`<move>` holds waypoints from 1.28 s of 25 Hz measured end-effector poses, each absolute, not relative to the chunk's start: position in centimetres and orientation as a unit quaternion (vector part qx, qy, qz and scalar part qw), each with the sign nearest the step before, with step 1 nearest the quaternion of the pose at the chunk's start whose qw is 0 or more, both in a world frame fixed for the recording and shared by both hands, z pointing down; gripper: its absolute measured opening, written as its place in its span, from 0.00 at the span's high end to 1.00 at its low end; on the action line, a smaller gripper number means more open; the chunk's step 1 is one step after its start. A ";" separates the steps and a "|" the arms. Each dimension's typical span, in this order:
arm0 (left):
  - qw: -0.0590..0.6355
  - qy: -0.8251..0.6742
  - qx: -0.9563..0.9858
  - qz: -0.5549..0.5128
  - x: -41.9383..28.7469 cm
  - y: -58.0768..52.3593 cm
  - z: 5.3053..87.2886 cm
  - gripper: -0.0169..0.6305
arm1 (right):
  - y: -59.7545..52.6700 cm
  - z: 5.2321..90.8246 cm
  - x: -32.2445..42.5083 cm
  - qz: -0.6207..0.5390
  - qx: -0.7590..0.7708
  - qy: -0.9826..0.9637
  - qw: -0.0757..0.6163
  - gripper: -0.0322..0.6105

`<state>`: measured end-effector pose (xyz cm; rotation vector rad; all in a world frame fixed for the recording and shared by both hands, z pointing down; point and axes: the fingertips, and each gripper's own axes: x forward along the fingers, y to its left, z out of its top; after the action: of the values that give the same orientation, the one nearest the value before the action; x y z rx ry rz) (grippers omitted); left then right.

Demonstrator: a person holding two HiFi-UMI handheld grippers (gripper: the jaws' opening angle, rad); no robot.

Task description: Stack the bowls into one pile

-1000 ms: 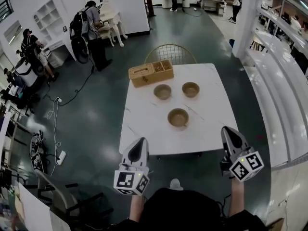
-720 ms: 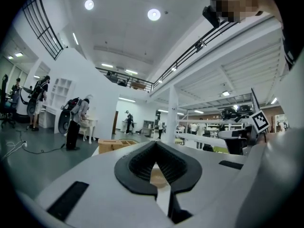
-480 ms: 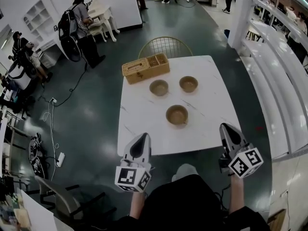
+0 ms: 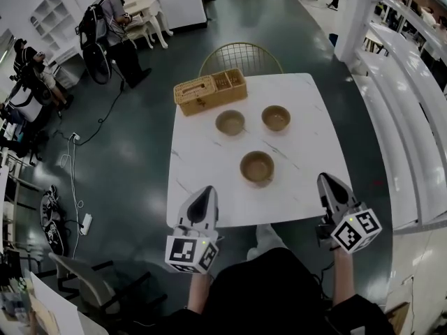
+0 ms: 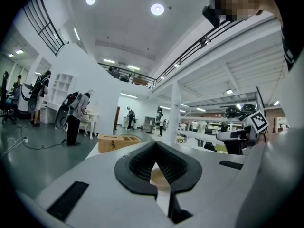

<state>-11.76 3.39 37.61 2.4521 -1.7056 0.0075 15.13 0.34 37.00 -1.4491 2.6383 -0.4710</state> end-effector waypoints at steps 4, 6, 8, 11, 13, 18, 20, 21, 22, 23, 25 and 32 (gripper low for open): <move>0.090 -0.574 0.814 0.005 -11.6 0.7 38.3 0.95 | -2.5 37.4 15.0 -0.160 -0.466 0.870 0.036 0.93; 0.098 -0.573 0.813 0.008 -11.3 -0.7 38.8 0.95 | -4.0 37.7 15.1 -0.165 -0.463 0.870 0.029 0.93; 0.105 -0.572 0.813 0.014 -11.0 -2.1 39.3 0.95 | -5.5 38.0 15.2 -0.171 -0.461 0.870 0.024 0.93; 0.113 -0.573 0.811 0.022 -10.5 -4.3 40.1 0.95 | -7.6 38.6 15.5 -0.180 -0.456 0.872 0.018 0.93; 0.117 -0.574 0.810 0.026 -10.1 -6.1 40.5 0.95 | -9.3 39.1 15.5 -0.185 -0.450 0.873 0.014 0.93; 0.124 -0.578 0.806 0.032 -9.5 -9.3 41.0 0.95 | -13.1 40.0 15.2 -0.192 -0.439 0.878 0.005 0.93; 0.125 -0.581 0.803 0.037 -9.4 -10.3 41.2 0.95 | -14.5 40.2 14.8 -0.196 -0.432 0.881 0.004 0.93; 0.127 -0.582 0.802 0.039 -9.4 -10.7 41.4 0.95 | -15.1 40.4 14.5 -0.199 -0.427 0.882 0.004 0.93; 0.129 -0.583 0.801 0.039 -9.4 -11.1 41.6 0.95 | -15.6 40.5 14.2 -0.201 -0.423 0.884 0.004 0.93; 0.131 -0.584 0.800 0.040 -9.4 -11.6 41.8 0.95 | -16.2 40.7 13.9 -0.202 -0.418 0.885 0.003 0.93; 0.134 -0.585 0.799 0.043 -9.6 -12.4 42.3 0.95 | -17.3 41.2 13.3 -0.203 -0.412 0.888 -0.002 0.93; 0.142 -0.573 0.804 0.069 -9.5 -14.3 44.3 0.95 | -20.0 43.2 12.3 -0.202 -0.415 0.887 -0.022 0.93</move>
<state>-9.49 -14.29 44.33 2.3198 -1.6540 0.1994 12.35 -19.99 43.24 -1.3224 2.8256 -0.6430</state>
